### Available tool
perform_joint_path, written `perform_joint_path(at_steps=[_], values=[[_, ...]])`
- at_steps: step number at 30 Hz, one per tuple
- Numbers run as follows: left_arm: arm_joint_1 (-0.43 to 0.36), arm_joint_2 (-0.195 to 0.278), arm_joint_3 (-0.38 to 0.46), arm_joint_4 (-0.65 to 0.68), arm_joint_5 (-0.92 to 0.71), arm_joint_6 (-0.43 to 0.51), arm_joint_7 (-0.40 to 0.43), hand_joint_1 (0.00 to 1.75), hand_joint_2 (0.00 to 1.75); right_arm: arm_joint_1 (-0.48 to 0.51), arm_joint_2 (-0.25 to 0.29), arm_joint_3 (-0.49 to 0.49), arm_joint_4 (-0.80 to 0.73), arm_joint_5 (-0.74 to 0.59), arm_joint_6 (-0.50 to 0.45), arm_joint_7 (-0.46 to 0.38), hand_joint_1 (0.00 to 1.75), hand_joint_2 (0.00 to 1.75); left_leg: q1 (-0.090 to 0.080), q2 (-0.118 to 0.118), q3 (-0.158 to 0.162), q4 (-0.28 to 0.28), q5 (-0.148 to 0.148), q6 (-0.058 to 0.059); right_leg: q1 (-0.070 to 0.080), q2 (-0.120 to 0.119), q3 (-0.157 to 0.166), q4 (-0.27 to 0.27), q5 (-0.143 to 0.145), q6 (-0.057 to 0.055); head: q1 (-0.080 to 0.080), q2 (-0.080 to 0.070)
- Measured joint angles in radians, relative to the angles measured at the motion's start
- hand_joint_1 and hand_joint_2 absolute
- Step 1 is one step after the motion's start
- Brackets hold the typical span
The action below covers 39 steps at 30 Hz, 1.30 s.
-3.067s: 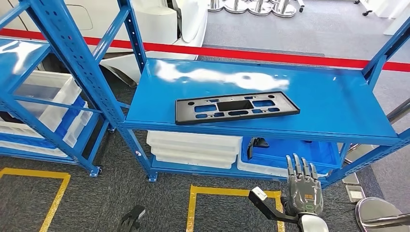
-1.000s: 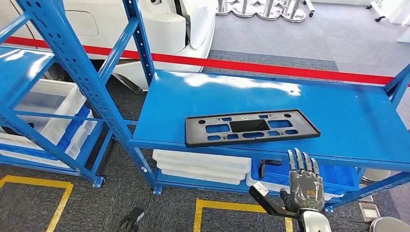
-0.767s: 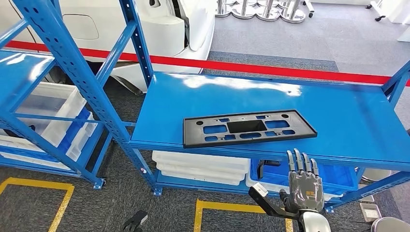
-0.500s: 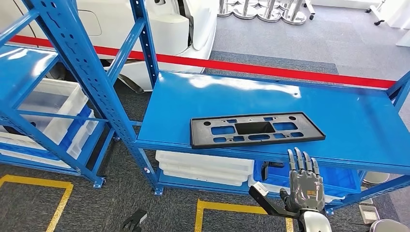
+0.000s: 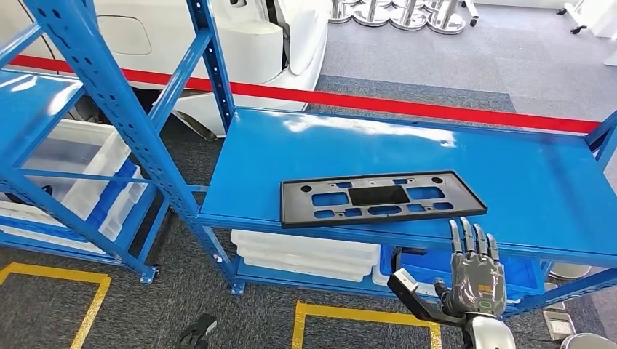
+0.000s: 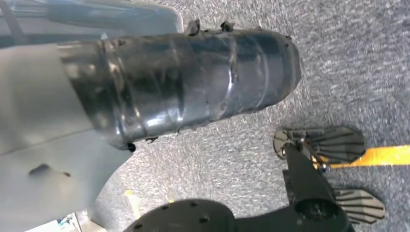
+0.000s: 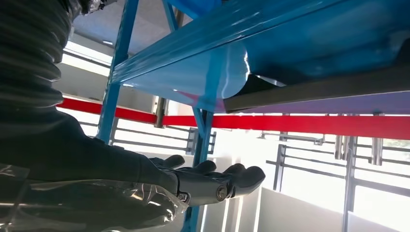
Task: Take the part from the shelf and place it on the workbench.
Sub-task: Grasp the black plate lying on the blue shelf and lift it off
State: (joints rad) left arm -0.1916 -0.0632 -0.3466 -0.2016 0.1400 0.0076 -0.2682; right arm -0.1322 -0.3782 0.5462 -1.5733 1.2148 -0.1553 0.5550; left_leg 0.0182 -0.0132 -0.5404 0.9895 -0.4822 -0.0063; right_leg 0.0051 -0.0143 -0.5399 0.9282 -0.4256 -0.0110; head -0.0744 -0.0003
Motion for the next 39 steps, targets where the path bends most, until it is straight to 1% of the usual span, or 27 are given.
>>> perform_joint_path(at_steps=[1, 3, 4, 5, 6, 7, 8, 10, 11, 15, 17, 19, 20, 21, 22, 24, 25, 26, 28, 30, 31, 32, 34, 35, 36, 37, 39], values=[[-0.001, 0.001, 0.000, 0.000, 0.000, 0.000, 0.000, 0.00, 0.00, 0.000, -0.001, -0.003, -0.004, 0.000, 0.000, 0.000, 0.00, 1.75, -0.001, 0.001, -0.015, 0.035, -0.018, -0.003, -0.003, 0.000, 0.013, -0.012, 0.004, -0.002, -0.001, 0.000], [0.000, 0.007, 0.001, 0.000, 0.000, -0.001, 0.000, 0.00, 0.00, 0.001, -0.001, -0.007, -0.007, -0.001, 0.002, 0.000, 0.00, 1.75, -0.001, 0.002, -0.082, 0.160, -0.070, -0.007, -0.005, -0.001, 0.025, -0.018, 0.001, -0.006, -0.003, 0.000], [0.002, 0.011, 0.001, 0.000, 0.000, -0.001, 0.000, 0.00, 0.00, 0.002, -0.001, -0.008, -0.007, -0.002, 0.003, 0.000, 0.00, 1.75, -0.001, 0.002, -0.122, 0.222, -0.087, -0.008, -0.005, -0.001, 0.028, -0.017, -0.003, -0.007, -0.003, 0.000], [0.005, 0.015, 0.001, 0.001, 0.000, -0.001, 0.000, 0.00, 0.00, 0.005, -0.001, -0.008, -0.007, -0.004, 0.004, 0.000, 0.00, 1.75, -0.002, 0.002, -0.150, 0.257, -0.085, -0.010, -0.004, 0.000, 0.031, -0.015, -0.008, -0.008, -0.003, 0.000], [0.008, 0.018, 0.001, 0.001, 0.000, -0.001, 0.000, 0.00, 0.00, 0.007, -0.001, -0.009, -0.007, -0.006, 0.004, 0.000, 0.00, 1.75, -0.002, 0.002, -0.160, 0.255, -0.065, -0.011, -0.004, 0.001, 0.035, -0.012, -0.015, -0.007, -0.003, 0.000], [0.009, 0.020, 0.001, 0.001, 0.000, -0.001, 0.000, 0.00, 0.00, 0.008, -0.001, -0.010, -0.007, -0.008, 0.004, 0.000, 0.00, 1.75, -0.001, 0.002, -0.148, 0.212, -0.026, -0.011, -0.004, 0.002, 0.042, -0.008, -0.023, -0.006, -0.004, 0.000], [0.010, 0.022, 0.002, 0.002, 0.001, -0.001, 0.000, 0.00, 0.00, 0.010, -0.001, -0.011, -0.007, -0.009, 0.004, 0.000, 0.00, 1.75, -0.001, 0.003, -0.122, 0.143, 0.020, -0.010, -0.005, 0.003, 0.048, -0.002, -0.032, -0.003, -0.004, 0.000], [0.008, 0.022, 0.002, 0.002, 0.001, -0.001, 0.000, 0.00, 0.00, 0.010, -0.001, -0.016, -0.008, -0.010, 0.005, 0.000, 0.00, 1.75, -0.002, 0.002, -0.071, 0.028, 0.070, -0.003, -0.001, 0.004, 0.054, 0.011, -0.052, 0.006, -0.003, 0.000], [0.007, 0.022, 0.002, 0.002, 0.001, -0.001, 0.000, 0.00, 0.00, 0.010, -0.002, -0.019, -0.009, -0.010, 0.006, -0.001, 0.00, 1.75, -0.004, 0.002, -0.060, 0.005, 0.072, 0.002, 0.000, 0.005, 0.055, 0.015, -0.059, 0.011, -0.003, 0.000], [0.007, 0.021, 0.002, 0.002, 0.001, -0.001, -0.001, 0.00, 0.00, 0.010, -0.005, -0.030, -0.015, -0.013, 0.006, -0.003, 0.00, 1.75, -0.001, 0.000, -0.052, -0.003, 0.060, 0.025, -0.001, 0.006, 0.050, 0.031, -0.081, 0.032, -0.002, 0.000], [0.005, 0.016, 0.003, 0.002, 0.001, 0.000, -0.001, 0.00, 0.00, 0.010, -0.007, -0.035, -0.018, -0.015, 0.006, -0.003, 0.00, 1.75, 0.003, 0.000, -0.046, -0.006, 0.055, 0.034, -0.006, 0.008, -0.001, 0.127, -0.121, 0.045, -0.001, 0.000], [0.004, 0.009, 0.003, 0.002, 0.001, 0.001, -0.001, 0.00, 0.00, 0.014, -0.009, -0.037, -0.018, -0.017, 0.005, -0.004, 0.00, 1.75, 0.003, -0.001, -0.042, -0.006, 0.049, 0.038, -0.013, 0.008, -0.092, 0.275, -0.165, 0.054, -0.001, 0.000], [0.005, 0.007, 0.004, 0.002, 0.001, 0.001, -0.001, 0.00, 0.00, 0.017, -0.009, -0.038, -0.018, -0.019, 0.005, -0.004, 0.00, 1.75, 0.003, -0.003, -0.039, -0.006, 0.046, 0.038, -0.016, 0.008, -0.130, 0.325, -0.169, 0.056, -0.001, 0.000], [0.006, 0.006, 0.004, 0.002, 0.001, 0.001, -0.001, 0.00, 0.00, 0.020, -0.009, -0.039, -0.018, -0.021, 0.005, -0.004, 0.00, 1.75, 0.003, -0.004, -0.035, -0.005, 0.042, 0.037, -0.018, 0.008, -0.150, 0.334, -0.152, 0.056, -0.001, 0.000], [0.007, 0.005, 0.004, 0.002, 0.001, 0.001, -0.001, 0.00, 0.00, 0.021, -0.009, -0.040, -0.018, -0.023, 0.005, -0.005, 0.00, 1.75, 0.003, -0.005, -0.029, -0.006, 0.037, 0.036, -0.019, 0.009, -0.149, 0.303, -0.116, 0.053, -0.001, 0.000], [0.007, 0.005, 0.004, 0.002, 0.001, 0.001, -0.001, 0.00, 0.00, 0.021, -0.010, -0.043, -0.018, -0.028, 0.005, -0.005, 0.00, 1.75, 0.003, -0.008, -0.014, -0.006, 0.027, 0.031, -0.017, 0.008, -0.101, 0.159, -0.024, 0.041, -0.001, 0.000], [0.006, 0.005, 0.004, 0.002, 0.001, 0.001, 0.000, 0.00, 0.00, 0.020, -0.011, -0.045, -0.018, -0.030, 0.005, -0.006, 0.00, 1.75, 0.002, -0.009, -0.009, -0.007, 0.023, 0.026, -0.014, 0.008, -0.075, 0.093, 0.004, 0.033, -0.001, 0.000], [0.006, 0.005, 0.004, 0.002, 0.001, 0.000, 0.000, 0.00, 0.00, 0.020, -0.012, -0.047, -0.018, -0.032, 0.005, -0.006, 0.00, 1.75, 0.002, -0.010, -0.006, -0.008, 0.018, 0.021, -0.010, 0.007, -0.058, 0.050, 0.015, 0.027, -0.001, 0.000], [0.006, 0.005, 0.004, 0.002, 0.001, 0.000, 0.000, 0.00, 0.00, 0.020, -0.012, -0.050, -0.018, -0.037, 0.005, -0.007, 0.00, 1.75, 0.003, -0.010, -0.001, -0.014, 0.012, 0.007, -0.005, 0.007, -0.047, 0.026, 0.008, 0.019, -0.001, 0.000], [0.006, 0.005, 0.004, 0.002, 0.001, 0.001, -0.001, 0.00, 0.00, 0.021, -0.012, -0.053, -0.018, -0.041, 0.004, -0.007, 0.00, 1.75, 0.005, -0.005, 0.008, -0.012, 0.003, -0.005, -0.008, 0.009, -0.024, 0.007, 0.011, 0.011, -0.002, 0.000], [0.005, 0.006, 0.004, 0.002, 0.001, 0.001, -0.001, 0.00, 0.00, 0.021, -0.012, -0.054, -0.018, -0.042, 0.004, -0.008, 0.00, 1.75, 0.004, -0.003, 0.003, 0.010, -0.011, -0.009, -0.011, 0.009, -0.009, -0.004, 0.013, 0.007, -0.004, 0.000], [0.005, 0.008, 0.005, 0.002, 0.001, 0.001, -0.001, 0.00, 0.00, 0.021, -0.012, -0.054, -0.017, -0.043, 0.003, -0.008, 0.00, 1.75, 0.003, 0.000, -0.017, 0.056, -0.032, -0.012, -0.013, 0.008, 0.005, -0.013, 0.014, 0.003, -0.005, 0.000], [0.006, 0.016, 0.005, 0.002, 0.001, 0.000, 0.000, 0.00, 0.00, 0.022, -0.011, -0.054, -0.016, -0.043, 0.003, -0.008, 0.00, 1.75, 0.001, 0.001, -0.094, 0.190, -0.082, -0.014, -0.011, 0.008, 0.017, -0.015, 0.005, -0.003, -0.007, 0.000], [0.008, 0.021, 0.004, 0.002, 0.001, 0.000, 0.001, 0.00, 0.00, 0.024, -0.011, -0.054, -0.015, -0.044, 0.003, -0.009, 0.00, 1.75, 0.001, 0.001, -0.130, 0.243, -0.092, -0.015, -0.010, 0.009, 0.021, -0.013, -0.001, -0.004, -0.007, 0.000], [0.010, 0.025, 0.004, 0.002, 0.001, 0.000, 0.000, 0.00, 0.00, 0.026, -0.010, -0.053, -0.014, -0.044, 0.003, -0.010, 0.00, 1.75, 0.001, 0.001, -0.152, 0.263, -0.082, -0.015, -0.009, 0.010, 0.026, -0.011, -0.008, -0.005, -0.007, 0.000], [0.012, 0.029, 0.004, 0.002, 0.001, 0.000, 0.000, 0.00, 0.00, 0.027, -0.010, -0.053, -0.013, -0.044, 0.003, -0.010, 0.00, 1.75, 0.001, 0.001, -0.153, 0.242, -0.053, -0.015, -0.009, 0.011, 0.033, -0.008, -0.016, -0.005, -0.007, 0.000], [0.012, 0.033, 0.004, 0.002, 0.001, 0.000, 0.000, 0.00, 0.00, 0.028, -0.010, -0.053, -0.012, -0.044, 0.003, -0.011, 0.00, 1.75, 0.000, 0.001, -0.109, 0.114, 0.037, -0.009, -0.009, 0.013, 0.049, -0.001, -0.035, -0.001, -0.007, 0.000]])
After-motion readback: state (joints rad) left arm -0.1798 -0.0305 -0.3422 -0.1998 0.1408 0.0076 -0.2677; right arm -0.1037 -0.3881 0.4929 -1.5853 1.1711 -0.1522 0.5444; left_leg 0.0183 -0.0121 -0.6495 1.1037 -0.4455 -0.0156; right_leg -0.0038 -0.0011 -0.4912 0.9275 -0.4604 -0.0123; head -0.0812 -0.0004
